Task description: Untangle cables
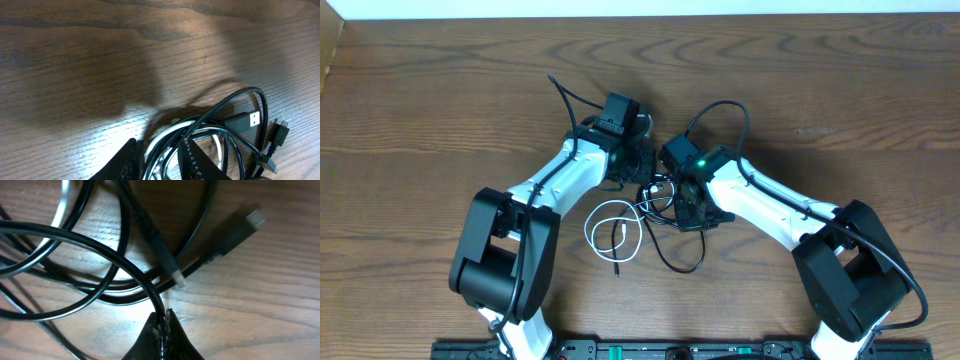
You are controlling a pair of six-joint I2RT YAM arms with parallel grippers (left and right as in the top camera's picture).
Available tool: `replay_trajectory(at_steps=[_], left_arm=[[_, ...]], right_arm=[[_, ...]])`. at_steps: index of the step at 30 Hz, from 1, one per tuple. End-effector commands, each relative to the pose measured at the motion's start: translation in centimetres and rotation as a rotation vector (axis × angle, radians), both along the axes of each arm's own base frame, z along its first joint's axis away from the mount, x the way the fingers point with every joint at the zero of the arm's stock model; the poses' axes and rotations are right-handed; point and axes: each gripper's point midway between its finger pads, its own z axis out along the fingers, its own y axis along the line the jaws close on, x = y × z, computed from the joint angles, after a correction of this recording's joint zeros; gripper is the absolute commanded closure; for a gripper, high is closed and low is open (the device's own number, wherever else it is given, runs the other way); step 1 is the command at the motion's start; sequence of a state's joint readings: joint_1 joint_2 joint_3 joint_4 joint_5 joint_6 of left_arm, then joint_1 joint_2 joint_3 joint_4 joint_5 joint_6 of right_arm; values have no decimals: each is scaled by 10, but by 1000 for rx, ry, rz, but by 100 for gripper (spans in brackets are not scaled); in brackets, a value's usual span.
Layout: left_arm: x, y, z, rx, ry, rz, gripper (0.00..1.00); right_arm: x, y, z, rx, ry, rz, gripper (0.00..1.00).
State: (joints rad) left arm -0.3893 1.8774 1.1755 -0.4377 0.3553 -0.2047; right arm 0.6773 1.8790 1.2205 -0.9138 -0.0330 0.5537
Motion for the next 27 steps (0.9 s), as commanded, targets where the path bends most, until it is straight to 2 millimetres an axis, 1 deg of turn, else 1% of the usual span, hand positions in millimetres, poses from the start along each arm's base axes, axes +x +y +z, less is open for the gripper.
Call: replay_trajectory(at_steps=[1, 4, 7, 9, 11, 12, 13, 14, 15, 18, 20, 23, 27], left_arm=[[-1, 1, -6, 38, -7, -13, 71], [-4, 3, -15, 57, 12, -13, 71], [-8, 7, -28, 83, 44, -10, 71], [-10, 8, -34, 90, 59, -11, 71], [-10, 8, -34, 93, 59, -10, 71], [-9, 8, -34, 92, 57, -10, 76], [-8, 8, -33, 91, 55, -9, 88], [-7, 9, -33, 91, 52, -7, 92], [-6, 11, -34, 98, 47, -1, 93], [5, 28, -33, 159, 16, 43, 93], [13, 40, -29, 165, 13, 104, 93], [17, 60, -23, 140, 48, 219, 92], [19, 75, -15, 51, 93, 269, 93]], right_arm=[[-9, 3, -6, 26, 46, -44, 99], [-14, 0, -9, 19, 59, -48, 99], [-17, -2, -12, 17, 67, -48, 99], [-17, -2, -15, 20, 65, -49, 99], [-17, -2, -18, 24, 59, -59, 99], [-17, -2, -20, 27, 55, -67, 99], [-16, -2, -22, 30, 51, -75, 99], [-16, -2, -24, 34, 47, -82, 99], [-16, -2, -27, 40, 42, -86, 99], [-12, -1, -32, 59, 21, -91, 99], [-8, 2, -34, 84, 8, -96, 99], [1, 8, -34, 122, -15, -104, 99], [18, 9, -33, 139, -78, -117, 99]])
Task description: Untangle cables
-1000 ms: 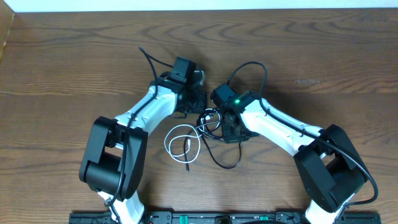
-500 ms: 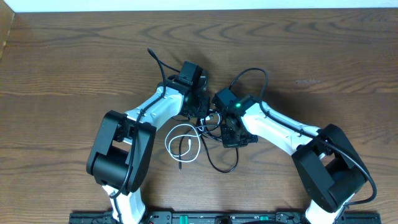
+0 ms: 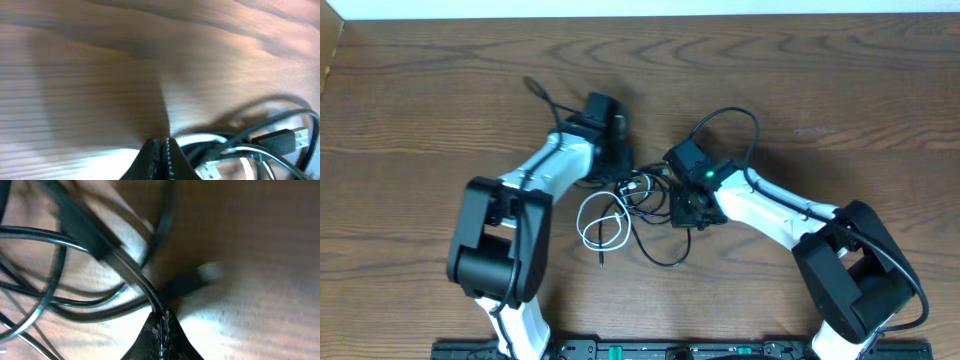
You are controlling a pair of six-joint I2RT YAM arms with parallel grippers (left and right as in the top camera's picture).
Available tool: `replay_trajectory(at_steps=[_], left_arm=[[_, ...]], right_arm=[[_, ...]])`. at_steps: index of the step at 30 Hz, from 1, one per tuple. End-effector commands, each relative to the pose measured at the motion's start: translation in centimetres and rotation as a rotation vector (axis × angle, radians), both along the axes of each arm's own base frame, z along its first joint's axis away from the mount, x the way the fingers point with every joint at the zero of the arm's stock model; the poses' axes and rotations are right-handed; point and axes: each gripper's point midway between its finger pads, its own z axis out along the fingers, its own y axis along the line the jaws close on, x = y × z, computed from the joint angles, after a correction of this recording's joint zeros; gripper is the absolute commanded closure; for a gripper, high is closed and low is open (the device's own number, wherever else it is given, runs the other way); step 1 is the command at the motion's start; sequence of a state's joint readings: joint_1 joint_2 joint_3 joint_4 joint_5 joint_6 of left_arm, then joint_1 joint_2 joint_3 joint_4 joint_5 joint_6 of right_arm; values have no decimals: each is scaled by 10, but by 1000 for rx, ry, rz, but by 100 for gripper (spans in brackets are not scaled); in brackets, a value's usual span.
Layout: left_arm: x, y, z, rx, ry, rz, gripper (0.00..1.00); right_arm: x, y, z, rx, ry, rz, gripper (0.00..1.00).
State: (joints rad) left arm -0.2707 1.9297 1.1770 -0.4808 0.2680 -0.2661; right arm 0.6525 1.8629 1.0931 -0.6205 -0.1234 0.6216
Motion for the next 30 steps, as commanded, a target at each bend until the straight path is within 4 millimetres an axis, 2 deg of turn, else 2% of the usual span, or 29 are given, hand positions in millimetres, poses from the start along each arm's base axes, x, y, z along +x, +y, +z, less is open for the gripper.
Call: replay_trajectory(at_steps=[1, 5, 10, 15, 20, 23, 26, 28, 30], left_arm=[[7, 18, 12, -69, 13, 85, 93], [9, 37, 16, -151, 48, 151, 93], [9, 56, 19, -221, 79, 213, 93], [7, 61, 19, -230, 90, 229, 92], [8, 48, 23, -259, 76, 174, 89], [8, 44, 23, -259, 70, 164, 88], [8, 43, 23, -259, 70, 161, 88], [8, 43, 23, -259, 70, 162, 88], [8, 43, 23, -259, 69, 158, 88]], right_arm=[[6, -14, -14, -45, -17, -41, 99], [38, -25, -10, -95, -154, -85, 99], [73, -53, 1, -238, -336, -157, 99], [87, -71, 6, -300, -394, -204, 99], [81, -63, -3, -248, -338, -179, 99], [74, -56, 1, -229, -315, -70, 99], [75, -54, 26, -210, -342, -28, 99], [73, -41, 45, -140, -371, 62, 99], [69, -19, 67, -33, -409, 210, 99]])
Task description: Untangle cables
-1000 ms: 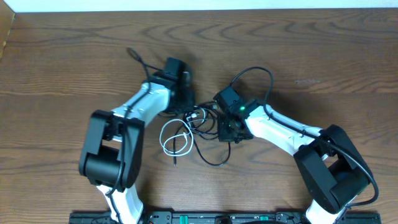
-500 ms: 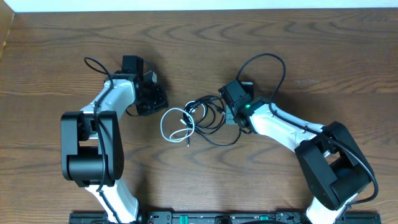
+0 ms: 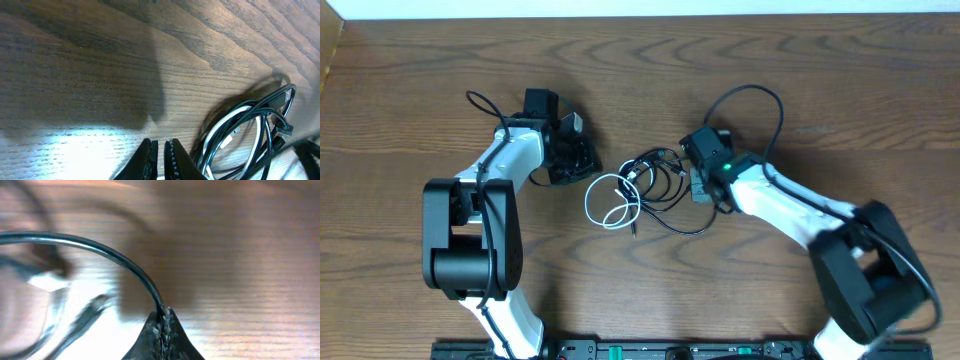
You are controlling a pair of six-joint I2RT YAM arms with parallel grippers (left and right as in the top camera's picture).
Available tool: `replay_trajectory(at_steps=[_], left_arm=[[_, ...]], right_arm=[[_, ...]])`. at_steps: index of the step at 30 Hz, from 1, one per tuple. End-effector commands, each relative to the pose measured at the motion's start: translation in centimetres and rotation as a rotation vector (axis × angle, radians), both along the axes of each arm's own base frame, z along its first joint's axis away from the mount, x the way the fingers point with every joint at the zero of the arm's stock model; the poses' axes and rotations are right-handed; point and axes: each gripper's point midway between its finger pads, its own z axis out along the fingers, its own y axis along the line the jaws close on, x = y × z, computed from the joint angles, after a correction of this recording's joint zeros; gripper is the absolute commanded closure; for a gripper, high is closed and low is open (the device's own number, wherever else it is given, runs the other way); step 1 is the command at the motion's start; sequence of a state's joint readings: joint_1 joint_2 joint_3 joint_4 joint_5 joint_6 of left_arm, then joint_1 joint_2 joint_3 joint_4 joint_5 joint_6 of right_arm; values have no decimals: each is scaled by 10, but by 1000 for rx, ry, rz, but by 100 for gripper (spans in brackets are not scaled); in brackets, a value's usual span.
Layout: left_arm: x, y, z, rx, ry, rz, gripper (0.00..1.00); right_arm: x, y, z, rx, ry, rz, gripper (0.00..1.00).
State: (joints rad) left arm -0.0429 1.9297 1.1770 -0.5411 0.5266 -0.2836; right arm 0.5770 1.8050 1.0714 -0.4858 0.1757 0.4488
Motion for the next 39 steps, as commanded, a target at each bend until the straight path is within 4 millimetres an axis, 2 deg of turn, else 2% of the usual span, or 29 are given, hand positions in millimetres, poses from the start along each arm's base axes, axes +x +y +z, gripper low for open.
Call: replay_trajectory(at_steps=[1, 4, 9, 15, 17, 21, 27, 31, 35, 39], left_arm=[[5, -3, 12, -13, -45, -30, 87], [4, -5, 12, -18, -60, -62, 88], [5, -8, 14, -33, -63, -66, 87], [4, -8, 14, -34, -63, -66, 85], [5, -8, 14, -33, -63, -66, 85], [5, -8, 14, -33, -63, -66, 84], [5, -8, 14, -33, -63, -66, 84], [5, -8, 14, -33, -63, -66, 84], [5, -8, 14, -33, -63, -66, 84], [5, -8, 14, -33, -63, -66, 84]], right_arm=[[-4, 42, 53, 156, -78, 317, 99], [-23, 78, 85, 311, -120, 591, 99], [-54, 117, 122, 525, -184, 913, 99], [-63, 119, 116, 516, -189, 1019, 99], [-76, 123, 118, 555, -182, 1099, 99], [-113, 132, 123, 652, -163, 1304, 99], [-154, 125, 110, 638, -66, 1451, 99], [-178, 116, 97, 622, 42, 1484, 99], [-195, 101, 69, 537, 146, 1476, 99], [-208, 77, 36, 437, 256, 1418, 99]])
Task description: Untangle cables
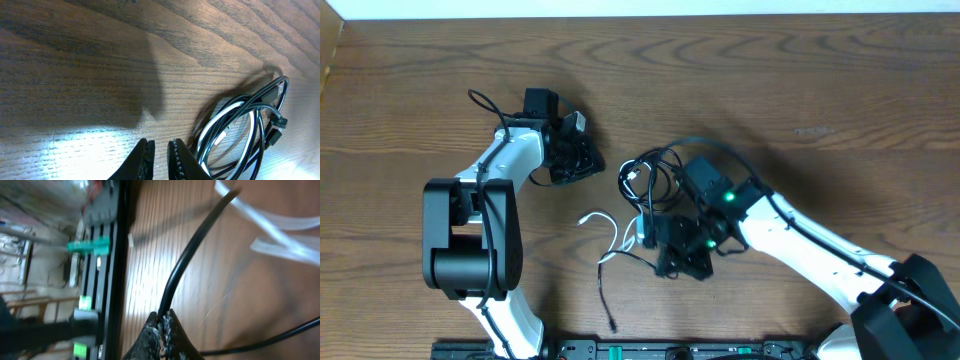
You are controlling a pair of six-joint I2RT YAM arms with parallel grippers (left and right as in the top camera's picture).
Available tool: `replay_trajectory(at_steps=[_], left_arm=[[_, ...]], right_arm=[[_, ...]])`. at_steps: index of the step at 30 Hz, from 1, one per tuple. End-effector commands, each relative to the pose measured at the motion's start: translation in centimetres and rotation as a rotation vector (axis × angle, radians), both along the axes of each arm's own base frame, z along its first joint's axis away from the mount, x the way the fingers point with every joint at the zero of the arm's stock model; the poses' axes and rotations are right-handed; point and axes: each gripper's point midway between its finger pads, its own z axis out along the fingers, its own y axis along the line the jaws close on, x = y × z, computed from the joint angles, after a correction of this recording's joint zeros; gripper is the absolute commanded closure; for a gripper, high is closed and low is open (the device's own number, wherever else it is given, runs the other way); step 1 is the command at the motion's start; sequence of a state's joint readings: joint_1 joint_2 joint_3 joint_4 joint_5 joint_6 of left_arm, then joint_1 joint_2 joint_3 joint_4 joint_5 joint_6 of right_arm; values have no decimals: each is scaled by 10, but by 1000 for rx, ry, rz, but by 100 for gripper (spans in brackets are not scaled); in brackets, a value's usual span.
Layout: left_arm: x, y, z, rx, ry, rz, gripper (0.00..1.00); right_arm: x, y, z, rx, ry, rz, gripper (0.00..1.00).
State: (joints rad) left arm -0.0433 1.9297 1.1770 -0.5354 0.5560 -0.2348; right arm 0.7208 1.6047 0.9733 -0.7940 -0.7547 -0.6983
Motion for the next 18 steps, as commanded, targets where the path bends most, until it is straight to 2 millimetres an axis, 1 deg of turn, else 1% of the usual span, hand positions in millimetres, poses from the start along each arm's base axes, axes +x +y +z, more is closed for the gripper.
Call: replay_trajectory(at_steps=[1, 2, 4, 6, 7, 9, 10, 12, 14, 15, 16, 18], left_arm=[[4, -3, 11, -12, -35, -17, 84], [4, -3, 11, -12, -35, -17, 84], [4, -3, 11, -12, -35, -17, 84], [4, -3, 11, -12, -35, -17, 84], [4, -3, 11, -12, -35, -17, 84], [4, -3, 11, -12, -35, -17, 84], [4, -3, 11, -12, -35, -17, 84], [4, -3, 11, -12, -35, -17, 84], [4, -3, 11, -12, -35, -17, 84], [4, -3, 11, -12, -35, -17, 83], [4, -3, 11, -12, -35, -17, 84], [4, -3, 11, -12, -35, -17, 83]], right_arm=[[-10, -24, -33, -142, 6, -16, 99], [-10, -31, -41, -187, 7, -37, 99], [-5, -47, -58, -304, -10, -124, 99], [8, -64, -74, -432, -52, -251, 99], [18, -72, -81, -489, -91, -324, 99], [40, -84, -89, -566, -177, -456, 99], [54, -92, -91, -606, -235, -533, 96], [74, -104, -91, -655, -323, -649, 94], [89, -110, -88, -674, -385, -723, 92], [93, -112, -87, -677, -402, -746, 89], [96, -112, -87, -673, -411, -756, 85], [101, -110, -85, -661, -429, -767, 61]])
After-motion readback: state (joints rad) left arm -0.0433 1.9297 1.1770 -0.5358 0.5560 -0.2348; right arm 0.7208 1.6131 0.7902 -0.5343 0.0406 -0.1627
